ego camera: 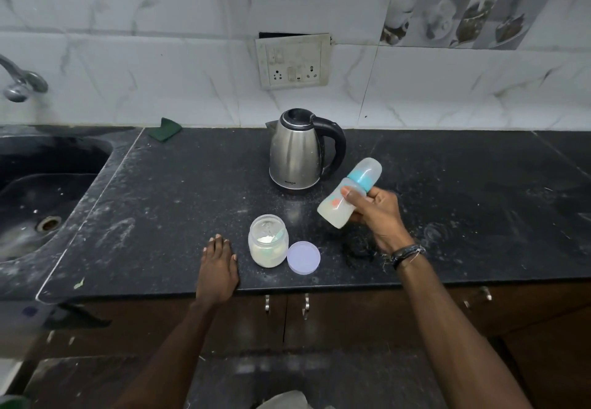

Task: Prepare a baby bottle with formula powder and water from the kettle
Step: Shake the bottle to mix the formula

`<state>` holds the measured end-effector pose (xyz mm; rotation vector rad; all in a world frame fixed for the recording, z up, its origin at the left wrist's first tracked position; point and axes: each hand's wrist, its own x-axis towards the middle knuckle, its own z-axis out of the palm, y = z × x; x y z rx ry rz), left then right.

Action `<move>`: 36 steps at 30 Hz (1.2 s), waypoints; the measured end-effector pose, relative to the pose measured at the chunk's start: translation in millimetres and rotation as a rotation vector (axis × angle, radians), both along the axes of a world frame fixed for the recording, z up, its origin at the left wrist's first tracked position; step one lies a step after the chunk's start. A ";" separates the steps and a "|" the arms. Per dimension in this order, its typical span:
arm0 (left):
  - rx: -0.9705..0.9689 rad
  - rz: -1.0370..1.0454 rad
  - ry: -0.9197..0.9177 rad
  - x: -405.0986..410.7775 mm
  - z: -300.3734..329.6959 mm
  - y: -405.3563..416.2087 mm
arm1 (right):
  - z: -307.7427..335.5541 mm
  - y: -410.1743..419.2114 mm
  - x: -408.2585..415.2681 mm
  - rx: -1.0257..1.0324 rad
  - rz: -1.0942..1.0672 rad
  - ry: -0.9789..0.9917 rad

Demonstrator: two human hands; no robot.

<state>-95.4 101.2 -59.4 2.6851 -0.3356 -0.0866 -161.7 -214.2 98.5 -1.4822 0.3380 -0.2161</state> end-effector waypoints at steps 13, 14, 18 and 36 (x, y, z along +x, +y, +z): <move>0.002 -0.001 -0.002 1.3 0.8 -0.3 | 0.7 5.6 1.8 -0.055 0.038 0.039; 0.004 0.001 0.002 1.2 -0.2 -0.2 | 1.4 6.2 3.3 -0.026 -0.018 0.020; -0.009 -0.001 -0.023 2.7 -1.9 0.1 | 1.6 8.8 3.0 -0.161 0.092 0.111; 0.001 0.003 -0.014 2.0 -4.9 0.6 | -5.5 13.3 10.2 -0.131 -0.086 0.100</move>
